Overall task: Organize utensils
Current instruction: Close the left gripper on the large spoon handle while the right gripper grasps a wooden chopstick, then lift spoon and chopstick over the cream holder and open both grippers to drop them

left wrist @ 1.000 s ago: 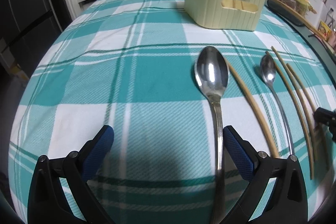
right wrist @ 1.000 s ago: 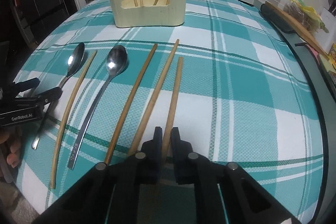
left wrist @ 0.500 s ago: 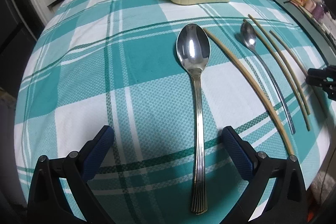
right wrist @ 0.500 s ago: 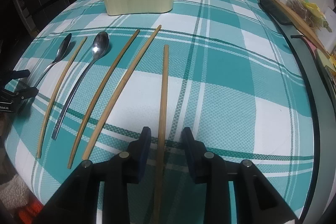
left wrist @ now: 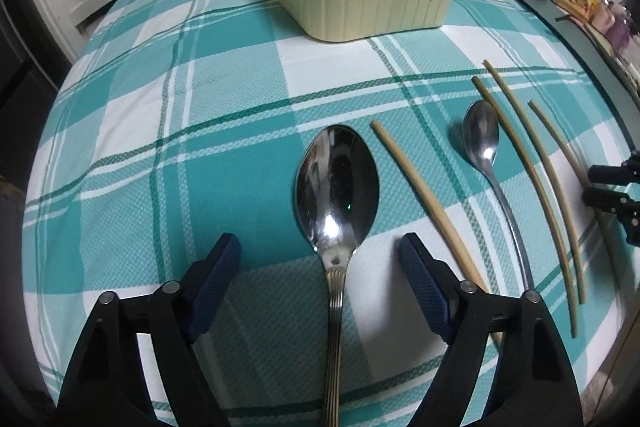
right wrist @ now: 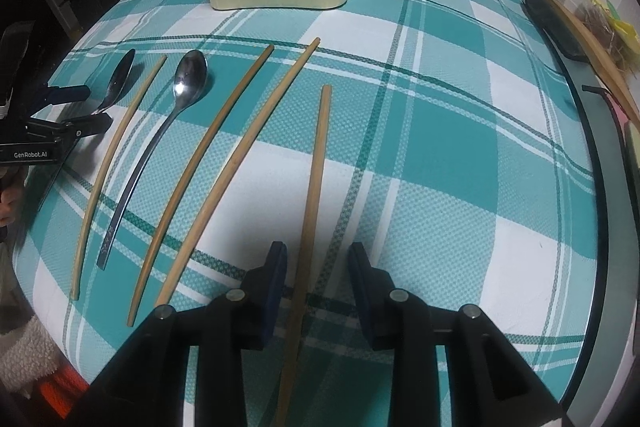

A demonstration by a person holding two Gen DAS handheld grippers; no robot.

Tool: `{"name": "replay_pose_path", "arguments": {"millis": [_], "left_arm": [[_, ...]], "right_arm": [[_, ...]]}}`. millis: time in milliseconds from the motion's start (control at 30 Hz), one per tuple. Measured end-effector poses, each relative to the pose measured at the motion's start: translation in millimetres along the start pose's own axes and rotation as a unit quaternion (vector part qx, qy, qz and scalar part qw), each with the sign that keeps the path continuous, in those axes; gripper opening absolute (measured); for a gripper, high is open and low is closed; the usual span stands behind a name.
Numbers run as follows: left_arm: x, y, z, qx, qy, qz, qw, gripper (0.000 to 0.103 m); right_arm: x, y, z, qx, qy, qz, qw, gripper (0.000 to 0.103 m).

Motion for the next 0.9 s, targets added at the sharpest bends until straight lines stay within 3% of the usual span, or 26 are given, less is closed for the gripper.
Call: {"name": "replay_pose_path", "arguments": {"millis": [100, 200, 233, 300, 433, 633, 900], "left_arm": [[10, 6, 4, -0.002, -0.006, 0.009, 0.9999, 0.072], [17, 12, 4, -0.009, -0.005, 0.016, 0.9998, 0.042], [19, 12, 4, -0.007, -0.003, 0.017, 0.9998, 0.042], [23, 12, 5, -0.012, 0.003, 0.012, 0.9999, 0.042], [24, 8, -10, -0.021, 0.026, 0.007, 0.9994, 0.042], [22, 4, -72, -0.053, 0.086, 0.004, 0.9949, 0.042], [13, -8, -147, -0.101, 0.146, -0.018, 0.9839, 0.042]], "right_arm": [[14, 4, 6, 0.001, 0.003, 0.0, 1.0, 0.032], [34, 5, 13, 0.0, 0.004, -0.009, 1.0, 0.032], [40, 6, 15, 0.001, 0.005, -0.01, 1.0, 0.032], [51, 8, 18, -0.012, 0.008, -0.013, 1.0, 0.008], [64, 16, 12, -0.027, 0.03, -0.002, 0.999, 0.007], [75, 13, -65, -0.028, 0.155, 0.02, 0.987, 0.007], [64, 5, -143, -0.038, 0.242, 0.035, 0.969, 0.007]]}}
Point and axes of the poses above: each gripper's, at about its wrist camera, not at the fingertips, and z roughly the way its jaws point, y to its right, x to its top, the point moved 9 cm from there along z, roughly the way its jaws point, and after that the axes turned 13 degrees about -z, right-handed, at the moved point
